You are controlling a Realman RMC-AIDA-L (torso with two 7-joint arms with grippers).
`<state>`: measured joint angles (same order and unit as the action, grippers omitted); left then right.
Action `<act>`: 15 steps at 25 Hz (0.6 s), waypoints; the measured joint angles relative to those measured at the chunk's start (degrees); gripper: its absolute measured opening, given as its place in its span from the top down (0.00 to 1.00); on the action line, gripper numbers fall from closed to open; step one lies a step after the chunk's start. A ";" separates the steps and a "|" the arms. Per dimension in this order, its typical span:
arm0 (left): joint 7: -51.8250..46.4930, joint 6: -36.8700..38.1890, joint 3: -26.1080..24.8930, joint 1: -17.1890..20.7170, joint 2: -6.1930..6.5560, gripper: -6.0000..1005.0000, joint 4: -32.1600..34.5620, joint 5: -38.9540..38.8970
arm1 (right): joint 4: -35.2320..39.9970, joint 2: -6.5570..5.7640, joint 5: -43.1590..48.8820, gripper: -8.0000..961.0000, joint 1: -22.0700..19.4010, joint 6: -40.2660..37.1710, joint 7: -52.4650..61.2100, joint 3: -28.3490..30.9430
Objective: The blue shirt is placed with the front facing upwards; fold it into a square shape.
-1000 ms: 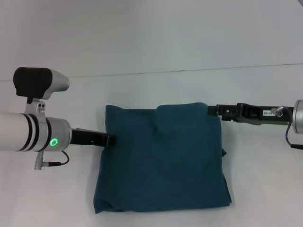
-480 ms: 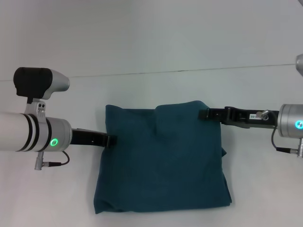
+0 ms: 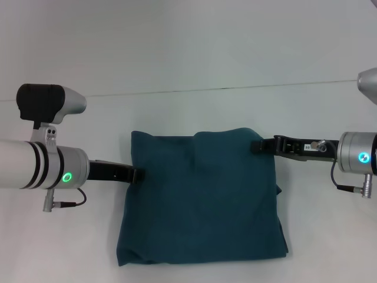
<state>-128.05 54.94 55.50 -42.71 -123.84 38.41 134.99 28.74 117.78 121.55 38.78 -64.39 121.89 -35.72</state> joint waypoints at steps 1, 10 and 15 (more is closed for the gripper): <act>0.00 -0.02 -0.05 0.00 0.00 0.97 0.00 0.00 | -0.01 0.00 0.00 0.69 -0.27 0.58 -0.01 0.18; 0.00 -0.15 -0.26 0.00 0.00 0.97 0.00 0.17 | -0.01 -0.18 0.00 0.96 -0.63 2.26 -0.01 0.10; 0.00 -0.17 -0.47 0.00 0.00 0.97 0.00 0.18 | -0.01 -0.18 0.00 0.92 -0.80 2.46 0.03 0.03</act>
<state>-128.05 54.77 55.03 -42.71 -123.84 38.40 135.18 28.73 117.60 121.56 37.98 -61.93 121.91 -35.68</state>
